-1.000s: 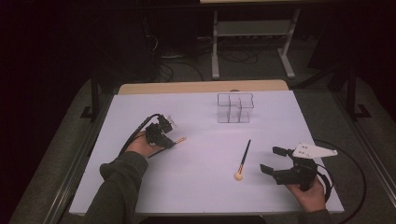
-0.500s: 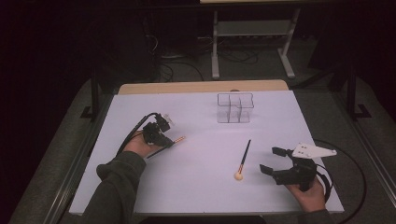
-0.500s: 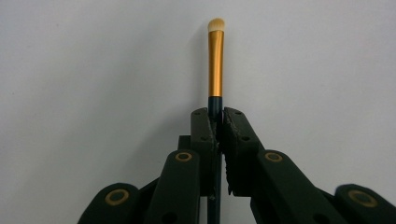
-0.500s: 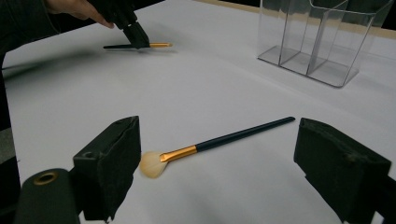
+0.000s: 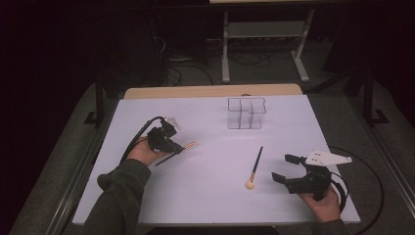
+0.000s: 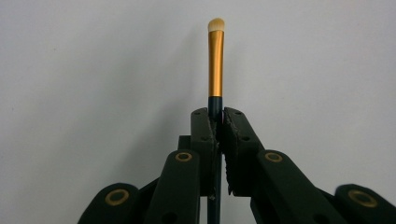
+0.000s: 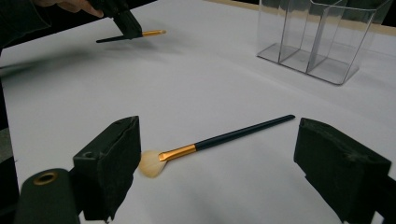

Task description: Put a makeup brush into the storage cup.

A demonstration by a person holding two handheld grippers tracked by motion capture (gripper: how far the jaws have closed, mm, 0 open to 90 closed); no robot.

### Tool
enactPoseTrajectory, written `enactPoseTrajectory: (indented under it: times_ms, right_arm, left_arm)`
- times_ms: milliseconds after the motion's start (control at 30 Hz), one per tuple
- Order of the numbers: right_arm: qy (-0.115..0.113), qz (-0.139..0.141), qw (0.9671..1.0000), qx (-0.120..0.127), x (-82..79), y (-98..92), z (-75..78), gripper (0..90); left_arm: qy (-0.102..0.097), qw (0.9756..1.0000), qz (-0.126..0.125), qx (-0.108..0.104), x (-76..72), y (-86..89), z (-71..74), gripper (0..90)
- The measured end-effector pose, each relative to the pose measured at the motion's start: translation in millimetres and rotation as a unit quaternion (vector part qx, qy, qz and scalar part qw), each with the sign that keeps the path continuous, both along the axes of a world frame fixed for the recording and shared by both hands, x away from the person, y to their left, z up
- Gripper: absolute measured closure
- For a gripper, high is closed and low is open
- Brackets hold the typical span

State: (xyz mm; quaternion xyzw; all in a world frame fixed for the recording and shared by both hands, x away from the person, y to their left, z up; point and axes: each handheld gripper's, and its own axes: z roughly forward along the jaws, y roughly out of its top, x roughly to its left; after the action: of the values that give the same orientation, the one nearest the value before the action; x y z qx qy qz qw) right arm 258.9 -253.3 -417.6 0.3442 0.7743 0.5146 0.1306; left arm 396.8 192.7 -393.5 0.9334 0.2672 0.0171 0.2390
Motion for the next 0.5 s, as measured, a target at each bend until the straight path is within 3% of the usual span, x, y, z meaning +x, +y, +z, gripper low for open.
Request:
enactPoseTrajectory:
  times_ms: [500]
  right_arm:
    - [0.005, 0.006, 0.9999, -0.01, 1.0, 4.6, -0.8, 14.0]
  left_arm:
    - [-0.009, 0.9992, -0.01, -0.039, -14.2, 1.7, 16.7, 83.3]
